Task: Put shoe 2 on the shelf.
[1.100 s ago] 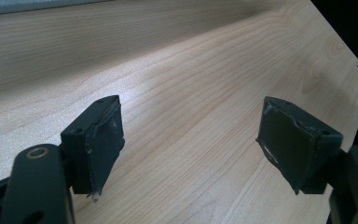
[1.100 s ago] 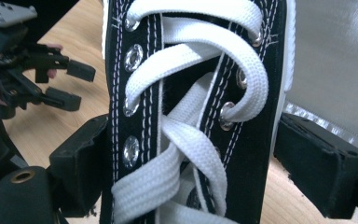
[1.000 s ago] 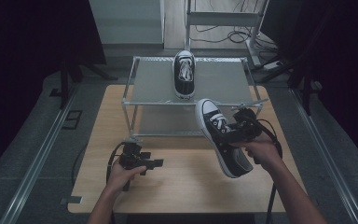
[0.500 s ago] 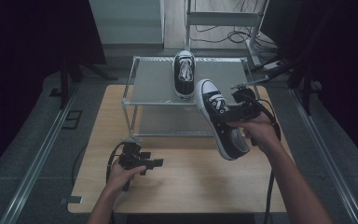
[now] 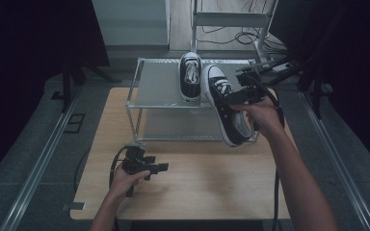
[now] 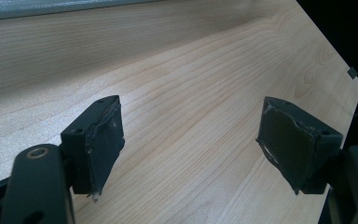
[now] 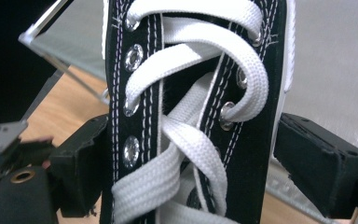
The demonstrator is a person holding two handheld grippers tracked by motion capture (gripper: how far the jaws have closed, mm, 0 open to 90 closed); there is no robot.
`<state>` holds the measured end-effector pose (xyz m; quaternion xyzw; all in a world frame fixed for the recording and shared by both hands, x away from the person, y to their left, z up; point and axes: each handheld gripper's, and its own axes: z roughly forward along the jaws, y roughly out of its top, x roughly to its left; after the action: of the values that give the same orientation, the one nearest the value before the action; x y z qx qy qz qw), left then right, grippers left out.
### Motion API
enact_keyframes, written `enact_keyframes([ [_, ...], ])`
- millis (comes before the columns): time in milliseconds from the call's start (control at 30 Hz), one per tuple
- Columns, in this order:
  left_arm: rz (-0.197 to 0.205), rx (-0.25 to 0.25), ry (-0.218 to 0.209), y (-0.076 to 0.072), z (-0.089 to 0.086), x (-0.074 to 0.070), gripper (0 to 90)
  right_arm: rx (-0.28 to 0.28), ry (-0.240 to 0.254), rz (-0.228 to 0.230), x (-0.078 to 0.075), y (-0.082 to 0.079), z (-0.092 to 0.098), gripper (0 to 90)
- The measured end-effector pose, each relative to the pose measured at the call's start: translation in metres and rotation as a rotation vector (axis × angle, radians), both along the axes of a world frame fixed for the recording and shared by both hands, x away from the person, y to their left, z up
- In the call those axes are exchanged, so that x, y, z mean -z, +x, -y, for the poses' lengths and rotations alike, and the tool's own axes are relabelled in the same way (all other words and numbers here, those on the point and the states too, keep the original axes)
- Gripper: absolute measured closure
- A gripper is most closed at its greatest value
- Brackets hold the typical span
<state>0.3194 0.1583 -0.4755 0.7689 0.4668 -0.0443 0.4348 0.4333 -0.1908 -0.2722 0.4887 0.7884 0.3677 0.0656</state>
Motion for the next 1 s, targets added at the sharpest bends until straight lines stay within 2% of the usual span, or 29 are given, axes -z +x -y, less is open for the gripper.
enact_keyframes([
  [300, 0.006, -0.003, -0.019, 0.000, -0.003, -0.002, 22.4, 0.068, 0.011, -0.017, -0.011, 0.031, -0.009, 13.6],
  [633, 0.003, -0.002, -0.031, 0.001, -0.006, -0.003, 22.4, 0.159, 0.017, -0.046, -0.016, 0.068, -0.017, 13.6],
  [1000, 0.006, -0.004, -0.042, 0.001, -0.010, -0.004, 22.4, 0.241, 0.012, -0.081, -0.016, 0.099, -0.024, 13.6],
])
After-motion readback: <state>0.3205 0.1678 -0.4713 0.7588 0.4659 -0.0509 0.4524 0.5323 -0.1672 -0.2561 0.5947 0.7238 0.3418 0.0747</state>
